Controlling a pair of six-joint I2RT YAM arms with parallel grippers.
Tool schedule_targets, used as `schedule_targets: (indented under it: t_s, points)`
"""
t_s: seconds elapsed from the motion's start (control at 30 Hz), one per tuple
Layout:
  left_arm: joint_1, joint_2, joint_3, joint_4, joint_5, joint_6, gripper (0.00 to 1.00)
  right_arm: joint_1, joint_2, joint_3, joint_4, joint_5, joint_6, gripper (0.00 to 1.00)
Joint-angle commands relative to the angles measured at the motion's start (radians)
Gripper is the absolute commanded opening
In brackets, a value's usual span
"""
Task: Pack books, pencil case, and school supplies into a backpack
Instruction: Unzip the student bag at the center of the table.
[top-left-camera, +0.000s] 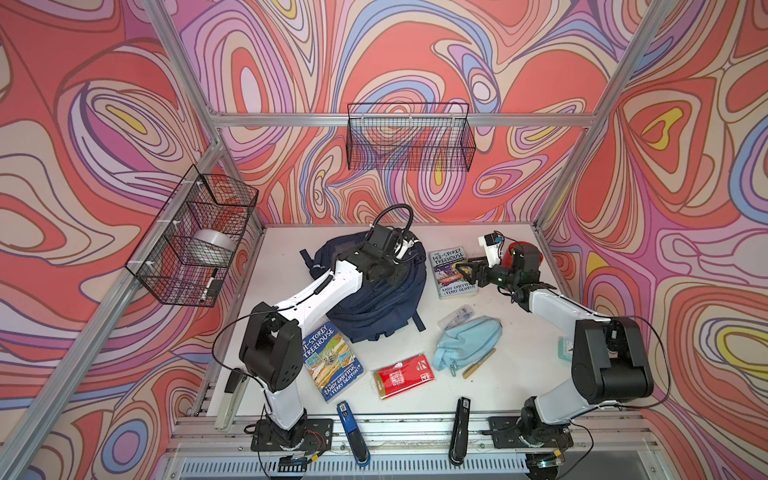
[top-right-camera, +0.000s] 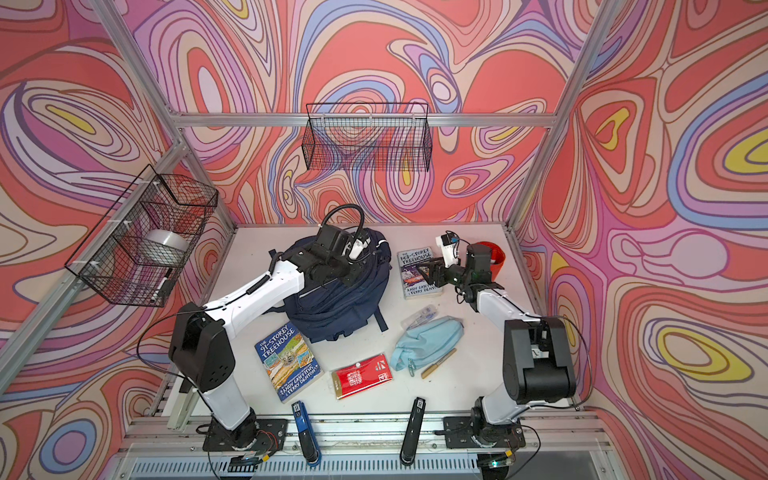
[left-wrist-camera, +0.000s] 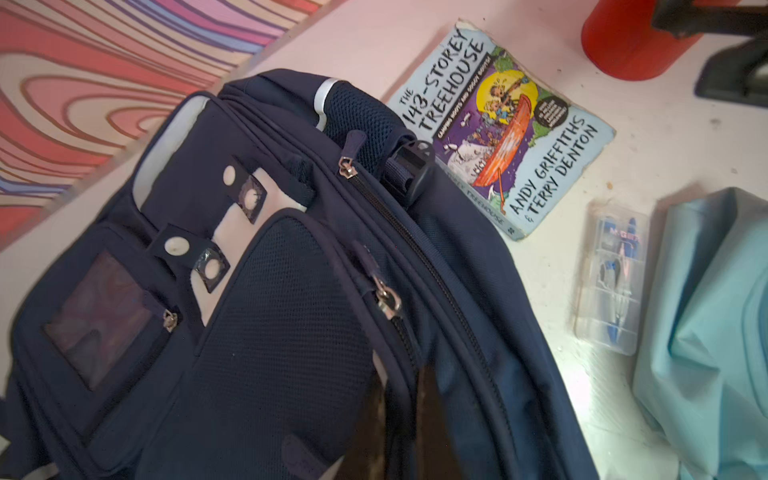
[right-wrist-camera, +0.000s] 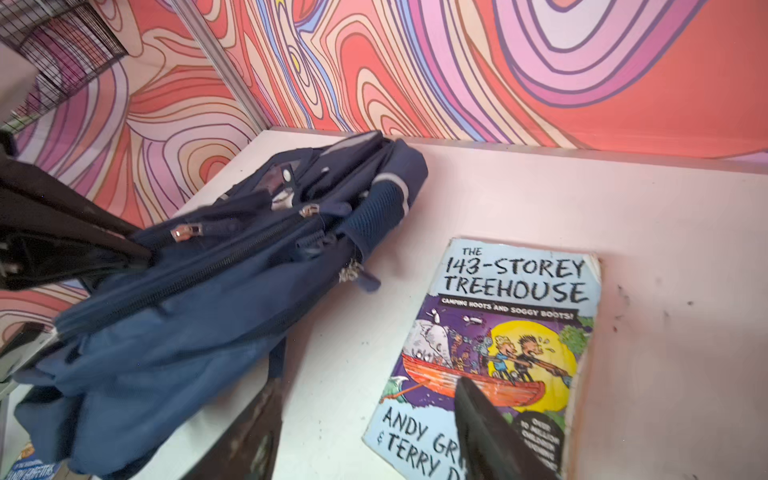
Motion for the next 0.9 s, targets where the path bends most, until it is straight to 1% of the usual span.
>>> schedule_targets:
  t_s: [0.0, 0.03, 0.1, 0.13, 0.23, 0.27, 0.3, 0.33, 0.47, 0.6, 0.63, 0.73, 0.77, 0.87]
  points:
    - [0.030, -0.091, -0.038, 0.131, 0.125, 0.000, 0.00, 0.044, 0.038, 0.022, 0.004, -0.048, -0.062, 0.62]
    - [0.039, -0.094, -0.043, 0.134, 0.148, -0.004, 0.00, 0.056, 0.052, 0.023, 0.010, -0.048, -0.064, 0.60]
    - [0.043, -0.086, -0.030, 0.118, 0.166, -0.008, 0.00, 0.085, 0.080, 0.035, 0.011, -0.035, -0.064, 0.52]
    - [0.043, -0.078, -0.019, 0.106, 0.165, -0.012, 0.00, 0.108, 0.093, 0.046, -0.004, -0.013, -0.074, 0.51]
    - [0.042, -0.070, -0.012, 0.094, 0.128, -0.013, 0.00, 0.149, 0.125, 0.058, -0.023, 0.029, -0.095, 0.49]
    - [0.043, -0.069, -0.011, 0.091, 0.110, -0.009, 0.00, 0.157, 0.139, 0.065, -0.033, 0.033, -0.101, 0.46]
    - [0.043, -0.069, -0.009, 0.086, 0.100, -0.006, 0.00, 0.165, 0.150, 0.072, -0.041, 0.033, -0.102, 0.40]
    - [0.043, -0.071, -0.007, 0.080, 0.094, -0.001, 0.00, 0.170, 0.158, 0.091, -0.075, 0.032, -0.113, 0.38]
    - [0.043, -0.070, 0.014, 0.055, 0.082, 0.004, 0.00, 0.192, 0.168, 0.148, -0.173, 0.054, -0.137, 0.38]
    - [0.042, -0.070, 0.004, 0.056, 0.086, 0.001, 0.00, 0.194, 0.160, 0.144, -0.172, 0.070, -0.134, 0.38]
    - [0.043, -0.077, -0.002, 0.066, 0.088, -0.011, 0.00, 0.194, 0.167, 0.155, -0.194, 0.081, -0.144, 0.33]
    - [0.043, -0.097, 0.020, 0.067, 0.083, -0.027, 0.00, 0.206, 0.182, 0.218, -0.314, 0.136, -0.228, 0.32]
    - [0.043, -0.100, 0.036, 0.055, 0.081, -0.027, 0.00, 0.206, 0.212, 0.224, -0.324, 0.146, -0.245, 0.32]
    - [0.043, -0.114, 0.076, 0.039, 0.093, -0.027, 0.00, 0.206, 0.217, 0.217, -0.300, 0.141, -0.273, 0.32]
